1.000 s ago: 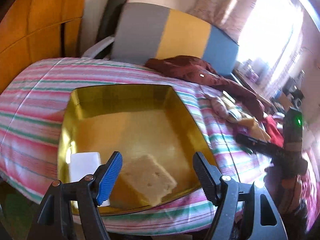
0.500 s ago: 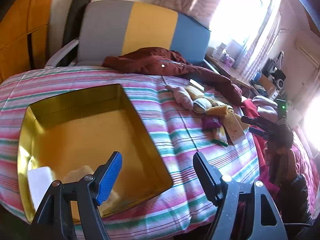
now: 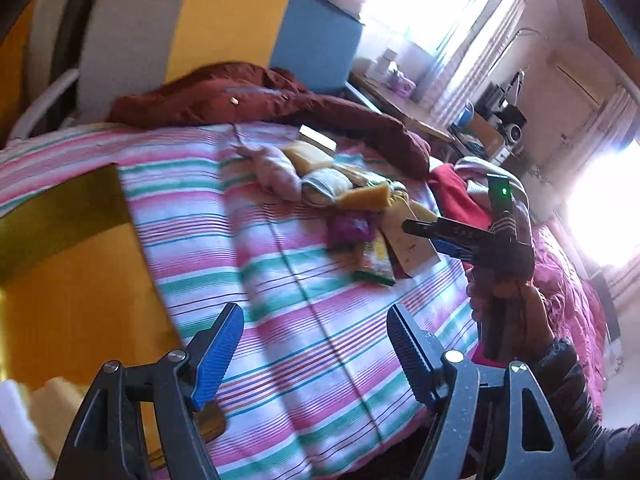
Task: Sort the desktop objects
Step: 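Grasp the white barcode box with the right tool while the left tool grasps the purple packet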
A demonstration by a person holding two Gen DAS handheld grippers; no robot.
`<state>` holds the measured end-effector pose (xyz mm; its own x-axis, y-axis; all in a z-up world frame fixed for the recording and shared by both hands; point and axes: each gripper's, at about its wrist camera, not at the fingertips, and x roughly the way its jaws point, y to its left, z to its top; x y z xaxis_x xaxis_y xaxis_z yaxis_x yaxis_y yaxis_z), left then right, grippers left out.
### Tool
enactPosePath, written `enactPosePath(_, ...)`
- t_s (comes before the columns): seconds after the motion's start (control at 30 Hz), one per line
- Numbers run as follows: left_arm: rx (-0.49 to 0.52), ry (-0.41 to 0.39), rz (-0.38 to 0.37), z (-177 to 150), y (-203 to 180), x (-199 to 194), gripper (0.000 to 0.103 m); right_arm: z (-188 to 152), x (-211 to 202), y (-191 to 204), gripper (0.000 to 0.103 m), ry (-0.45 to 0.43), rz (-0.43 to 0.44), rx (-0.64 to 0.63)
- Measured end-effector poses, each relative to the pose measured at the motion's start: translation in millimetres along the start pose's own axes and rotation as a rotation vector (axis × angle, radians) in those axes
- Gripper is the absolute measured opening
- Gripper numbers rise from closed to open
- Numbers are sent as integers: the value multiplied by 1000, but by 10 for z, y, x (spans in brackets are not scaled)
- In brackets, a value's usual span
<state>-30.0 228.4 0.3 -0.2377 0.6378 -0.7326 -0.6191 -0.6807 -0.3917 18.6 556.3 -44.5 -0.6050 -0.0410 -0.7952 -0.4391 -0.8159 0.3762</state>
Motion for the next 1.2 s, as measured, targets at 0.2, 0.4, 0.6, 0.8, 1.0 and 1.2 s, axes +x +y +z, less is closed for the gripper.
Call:
enactPosePath(0.2, 55, 68, -55, 142, -275, 409, 85, -16, 66, 15, 51, 29, -31, -32)
enactPosePath(0.4, -4, 114, -58, 364, -305, 846, 82, -24, 67, 76, 51, 32, -46, -69)
enactPosePath(0.6, -87, 135, -47, 567, -274, 1233, 76, -12, 33, 61, 51, 25, -39, -60)
enactPosePath(0.8, -59, 150, -56, 725, -353, 1513, 76, -20, 36, 85, 51, 29, -47, -76)
enactPosePath(1.0, -20, 182, -69, 812, -394, 1795, 76, -17, 55, 62, 51, 38, -42, -65)
enactPosePath(1.2, 10, 198, -64, 820, -400, 1989, 66, -7, 74, 46, 51, 37, -42, -55)
